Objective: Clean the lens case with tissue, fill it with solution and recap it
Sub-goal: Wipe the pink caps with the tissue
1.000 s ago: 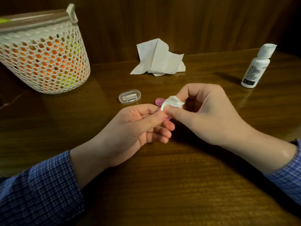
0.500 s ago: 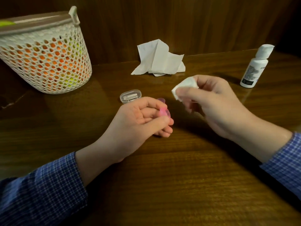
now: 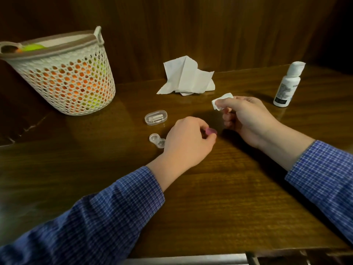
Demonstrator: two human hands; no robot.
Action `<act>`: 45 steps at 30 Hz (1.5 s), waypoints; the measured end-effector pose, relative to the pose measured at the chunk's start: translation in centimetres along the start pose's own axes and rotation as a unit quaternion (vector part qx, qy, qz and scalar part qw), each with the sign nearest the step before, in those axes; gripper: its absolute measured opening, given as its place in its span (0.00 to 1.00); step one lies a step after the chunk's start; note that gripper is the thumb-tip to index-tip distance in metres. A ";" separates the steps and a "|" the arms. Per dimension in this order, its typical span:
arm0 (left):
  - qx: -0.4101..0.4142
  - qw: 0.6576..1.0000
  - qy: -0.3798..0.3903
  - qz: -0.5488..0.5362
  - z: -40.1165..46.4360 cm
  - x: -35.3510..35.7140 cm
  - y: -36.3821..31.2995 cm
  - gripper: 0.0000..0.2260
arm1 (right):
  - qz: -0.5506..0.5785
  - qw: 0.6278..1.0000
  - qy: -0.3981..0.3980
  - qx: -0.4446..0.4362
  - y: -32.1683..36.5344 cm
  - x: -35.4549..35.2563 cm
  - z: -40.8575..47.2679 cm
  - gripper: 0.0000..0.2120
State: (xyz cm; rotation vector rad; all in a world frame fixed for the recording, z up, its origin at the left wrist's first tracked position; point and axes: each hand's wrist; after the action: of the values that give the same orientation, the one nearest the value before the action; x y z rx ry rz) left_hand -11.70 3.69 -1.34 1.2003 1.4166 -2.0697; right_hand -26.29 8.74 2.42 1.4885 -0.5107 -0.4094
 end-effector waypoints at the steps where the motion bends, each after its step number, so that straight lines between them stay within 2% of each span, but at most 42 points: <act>1: -0.013 1.000 -0.005 0.010 0.4 0.1 -0.2 0.11 | 0.002 1.000 -0.004 -0.002 0.0 0.0 0.1 0.07; 6: -0.031 0.998 -0.025 0.055 2.1 0.5 -1.0 0.11 | 0.007 1.000 -0.018 -0.004 -0.2 -0.1 0.5 0.10; 10: -0.003 0.997 -0.040 0.073 2.0 -0.2 -1.2 0.22 | 0.012 0.999 -0.032 0.005 -0.1 -0.3 0.9 0.11; 13: 0.005 0.994 -0.085 0.074 2.4 -3.0 -0.1 0.26 | 0.019 0.999 -0.032 0.021 -0.1 -0.5 1.1 0.13; 15: -0.015 0.986 -0.099 0.135 3.1 -4.4 1.1 0.28 | 0.025 0.999 -0.032 0.031 -0.2 -0.6 1.3 0.14; 17: -0.041 0.975 -0.077 0.203 3.3 -4.8 2.1 0.29 | 0.029 0.999 -0.028 0.033 -0.2 -0.6 1.3 0.14; 19: -0.041 0.972 -0.052 0.227 3.2 -4.3 2.4 0.28 | 0.034 0.998 -0.030 0.031 -0.3 -0.5 1.3 0.16; 22: -0.011 0.972 -0.053 0.229 3.2 -3.8 2.2 0.26 | 0.029 0.999 -0.035 0.025 -0.3 -0.5 1.3 0.19; 28: 0.015 0.974 -0.064 0.217 3.6 -3.2 2.2 0.15 | 0.010 1.000 -0.017 0.019 -0.3 -0.4 0.9 0.11; 31: 0.022 0.977 -0.066 0.200 3.4 -3.4 2.0 0.13 | 0.003 1.000 -0.013 0.015 -0.3 -0.2 0.8 0.09; 33: 0.038 0.984 -0.066 0.164 2.7 -3.6 1.8 0.12 | 0.005 1.000 -0.001 0.016 -0.2 -0.3 0.6 0.08; 37: 0.040 0.998 -0.022 -0.041 0.2 -4.3 1.7 0.09 | 0.015 0.994 0.106 0.016 -0.2 -0.3 0.1 0.05; 41: 0.021 0.978 0.019 -0.206 -1.6 -4.6 2.4 0.11 | -0.004 0.984 0.176 -0.025 -0.4 -0.1 -0.5 0.03; 45: 0.048 0.958 0.016 -0.281 -1.7 -4.8 2.7 0.11 | -0.009 0.969 0.235 -0.070 -0.6 0.0 -1.0 0.01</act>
State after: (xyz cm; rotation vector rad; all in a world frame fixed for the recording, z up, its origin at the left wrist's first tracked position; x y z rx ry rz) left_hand -6.33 3.23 0.66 0.9387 1.8557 -2.5175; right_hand -25.68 9.56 1.81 1.3946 -0.0881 -0.0941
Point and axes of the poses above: each hand's wrist, its own z-axis towards the middle knuckle, its own x-axis out of the palm, y = z × x, and after that the axes turned 12 degrees about -x, right-handed
